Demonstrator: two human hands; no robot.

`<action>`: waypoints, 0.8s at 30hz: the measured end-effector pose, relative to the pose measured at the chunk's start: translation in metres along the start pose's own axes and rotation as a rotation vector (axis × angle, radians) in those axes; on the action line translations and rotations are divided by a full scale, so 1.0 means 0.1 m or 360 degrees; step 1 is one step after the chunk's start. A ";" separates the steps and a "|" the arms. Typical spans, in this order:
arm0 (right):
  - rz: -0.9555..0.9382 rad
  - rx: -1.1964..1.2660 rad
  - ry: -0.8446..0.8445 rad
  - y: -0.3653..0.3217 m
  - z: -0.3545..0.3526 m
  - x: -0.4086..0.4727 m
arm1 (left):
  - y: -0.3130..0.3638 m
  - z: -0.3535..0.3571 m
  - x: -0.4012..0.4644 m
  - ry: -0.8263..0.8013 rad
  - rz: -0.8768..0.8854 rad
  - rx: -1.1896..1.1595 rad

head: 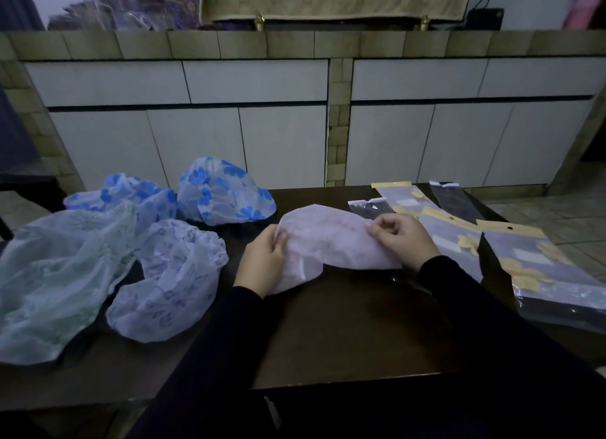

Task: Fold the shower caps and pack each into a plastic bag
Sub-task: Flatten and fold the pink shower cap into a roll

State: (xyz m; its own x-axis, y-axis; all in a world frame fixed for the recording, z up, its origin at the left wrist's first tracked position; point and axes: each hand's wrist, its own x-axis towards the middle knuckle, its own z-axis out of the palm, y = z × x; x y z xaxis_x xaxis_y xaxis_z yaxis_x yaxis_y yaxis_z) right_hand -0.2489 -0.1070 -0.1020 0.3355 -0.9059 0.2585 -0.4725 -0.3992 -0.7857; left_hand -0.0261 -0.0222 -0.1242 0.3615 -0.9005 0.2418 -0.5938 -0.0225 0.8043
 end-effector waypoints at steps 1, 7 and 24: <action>0.0070 -0.0068 0.0058 -0.01 0.02 0.03 | 0.00 0.01 0.03 -0.0022 -0.0034 0.0041; 0.0272 -0.0653 0.0122 -0.13 0.02 0.34 | 0.07 -0.08 0.04 0.0011 -0.0219 0.0310; 0.0263 -0.1011 0.0065 0.13 0.23 0.66 | 0.01 0.06 0.28 -0.0207 -0.0089 0.0986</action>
State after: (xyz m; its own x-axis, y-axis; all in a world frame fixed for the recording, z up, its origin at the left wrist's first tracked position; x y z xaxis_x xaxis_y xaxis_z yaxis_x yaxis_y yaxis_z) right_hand -0.2148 -0.1686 -0.1082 0.1922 -0.9620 0.1938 -0.9086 -0.2490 -0.3354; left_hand -0.0211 -0.0499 -0.1203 0.3368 -0.9352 0.1093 -0.8964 -0.2829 0.3411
